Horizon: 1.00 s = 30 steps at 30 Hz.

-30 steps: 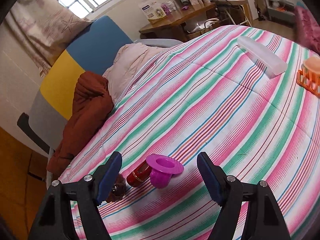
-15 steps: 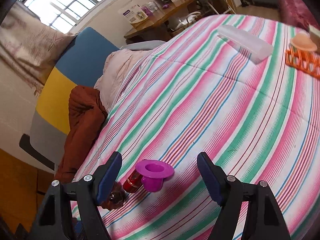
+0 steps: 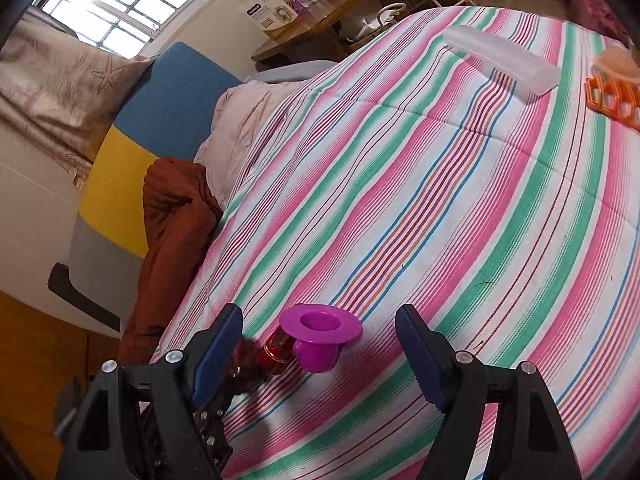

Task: Organize rigid objects
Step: 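Grasp the brown spiky round toy with the left gripper, then grasp the magenta cup-shaped piece with the right gripper while the left lifts the brown toy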

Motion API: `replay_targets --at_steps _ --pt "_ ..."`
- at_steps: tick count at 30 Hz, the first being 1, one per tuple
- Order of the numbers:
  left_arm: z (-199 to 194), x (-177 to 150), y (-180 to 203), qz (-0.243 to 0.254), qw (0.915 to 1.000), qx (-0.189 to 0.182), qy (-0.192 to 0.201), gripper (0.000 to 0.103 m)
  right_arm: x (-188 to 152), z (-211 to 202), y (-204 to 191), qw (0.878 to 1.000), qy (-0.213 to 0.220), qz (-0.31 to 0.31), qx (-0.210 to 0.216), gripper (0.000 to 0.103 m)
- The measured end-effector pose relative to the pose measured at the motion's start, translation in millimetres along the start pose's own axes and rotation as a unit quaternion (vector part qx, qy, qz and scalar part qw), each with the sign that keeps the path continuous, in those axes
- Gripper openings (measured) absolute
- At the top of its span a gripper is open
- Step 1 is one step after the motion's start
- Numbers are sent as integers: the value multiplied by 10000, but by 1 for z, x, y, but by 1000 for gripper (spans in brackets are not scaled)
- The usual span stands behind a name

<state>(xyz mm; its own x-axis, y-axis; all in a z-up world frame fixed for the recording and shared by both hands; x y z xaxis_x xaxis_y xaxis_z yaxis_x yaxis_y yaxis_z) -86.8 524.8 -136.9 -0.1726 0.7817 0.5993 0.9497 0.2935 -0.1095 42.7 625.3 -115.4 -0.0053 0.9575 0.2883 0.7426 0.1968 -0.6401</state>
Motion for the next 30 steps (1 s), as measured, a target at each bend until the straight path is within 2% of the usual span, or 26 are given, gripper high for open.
replay_targets --at_steps 1,4,7,14,17,19,22,24,27,29,30 --pt "0 1 -1 -27 10000 -39 27 28 0 0 0 10000 4 -9 -13 79" --pt "-3 -1 -4 -125 9997 -171 116 18 0 2 -1 10000 8 -57 -32 79" --pt "-16 -11 -6 -334 9990 -209 187 14 0 1 -2 9999 48 -140 -65 79" --pt "-69 -52 0 -808 9961 -214 286 12 -3 7 -8 9996 -76 -277 28 79" --pt "-95 -73 7 -914 9951 -154 340 7 -6 11 -9 9994 -172 -296 61 78" --pt "-114 -89 11 -966 9945 44 389 7 -10 15 -10 9990 -298 -321 87 75" --pt "-128 -104 14 -1032 9936 115 436 7 -17 21 -13 9978 -532 -314 221 72" --pt "-130 -111 17 -977 9943 164 404 8 -21 24 -11 9975 -620 -313 166 72" --pt "-128 -122 17 -1245 9917 -92 300 24 -25 31 -8 9966 -775 -229 164 72" --pt "-125 -127 16 -1321 9909 -158 203 28 -29 35 -7 9959 -863 -216 156 72" --pt "-124 -130 18 -1376 9900 -247 174 34 -30 36 -8 9958 -877 -221 141 72"
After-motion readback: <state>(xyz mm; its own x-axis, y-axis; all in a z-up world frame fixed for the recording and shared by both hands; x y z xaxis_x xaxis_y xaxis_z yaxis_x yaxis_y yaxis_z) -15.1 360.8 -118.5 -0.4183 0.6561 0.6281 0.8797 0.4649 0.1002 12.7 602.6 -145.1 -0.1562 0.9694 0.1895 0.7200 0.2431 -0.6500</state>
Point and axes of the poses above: each gripper's, at about its wrist camera, not at the fingertips, and z roughly the way its jaws point, y to its right, x to its top, the point moved 9 cm from there along z, roughly the way its jaws point, and after that the axes turned 7 degrees about z, right-handed, at the moved point
